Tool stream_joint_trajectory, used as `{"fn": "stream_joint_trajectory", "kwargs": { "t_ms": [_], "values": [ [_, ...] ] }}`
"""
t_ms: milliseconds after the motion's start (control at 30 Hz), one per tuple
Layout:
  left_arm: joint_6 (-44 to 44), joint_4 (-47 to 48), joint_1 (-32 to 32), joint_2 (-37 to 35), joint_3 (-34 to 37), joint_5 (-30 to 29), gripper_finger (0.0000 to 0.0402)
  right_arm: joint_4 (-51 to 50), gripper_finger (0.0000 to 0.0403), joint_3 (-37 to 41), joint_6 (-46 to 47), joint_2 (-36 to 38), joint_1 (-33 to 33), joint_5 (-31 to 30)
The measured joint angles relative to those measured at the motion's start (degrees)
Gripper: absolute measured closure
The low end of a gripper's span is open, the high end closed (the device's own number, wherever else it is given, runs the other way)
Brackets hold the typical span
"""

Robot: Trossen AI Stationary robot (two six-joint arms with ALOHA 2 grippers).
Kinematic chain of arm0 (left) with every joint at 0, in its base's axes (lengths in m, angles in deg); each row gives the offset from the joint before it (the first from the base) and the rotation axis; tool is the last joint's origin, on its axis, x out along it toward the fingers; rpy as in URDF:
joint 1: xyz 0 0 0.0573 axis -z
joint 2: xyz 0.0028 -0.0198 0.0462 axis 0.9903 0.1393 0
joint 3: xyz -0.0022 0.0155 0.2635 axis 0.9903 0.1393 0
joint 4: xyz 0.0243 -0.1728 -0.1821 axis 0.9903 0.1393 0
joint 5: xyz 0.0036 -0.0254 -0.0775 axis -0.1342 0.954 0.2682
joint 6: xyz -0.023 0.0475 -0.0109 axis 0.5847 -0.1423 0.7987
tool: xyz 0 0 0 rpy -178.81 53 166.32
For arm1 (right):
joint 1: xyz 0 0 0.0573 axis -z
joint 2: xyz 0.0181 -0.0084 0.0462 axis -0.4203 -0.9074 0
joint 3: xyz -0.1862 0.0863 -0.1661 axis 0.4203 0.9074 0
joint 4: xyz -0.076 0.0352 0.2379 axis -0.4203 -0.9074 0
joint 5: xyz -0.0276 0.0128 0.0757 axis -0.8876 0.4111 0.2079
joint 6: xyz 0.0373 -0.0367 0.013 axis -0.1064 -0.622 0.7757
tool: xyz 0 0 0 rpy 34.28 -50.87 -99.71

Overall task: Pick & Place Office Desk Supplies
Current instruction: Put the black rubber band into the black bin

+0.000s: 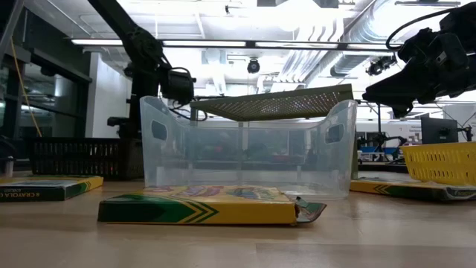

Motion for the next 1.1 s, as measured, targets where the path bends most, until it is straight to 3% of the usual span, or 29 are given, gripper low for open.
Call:
{"fn": "stream_joint_trajectory", "kwargs": {
  "t_ms": [433,1100],
  "values": [
    [-1.49,-0.44,-1.40,0.54,0.00,0.24,0.0254,-0.02,0.0309,0.00,-0.01,-0.02,0.01,-0.01],
    [-1.53,-0.35,-1.40,0.54,-0.02,0.28,0.0396,0.00,0.0309,0.00,0.00,0.00,-0.01,0.01]
  ]
}}
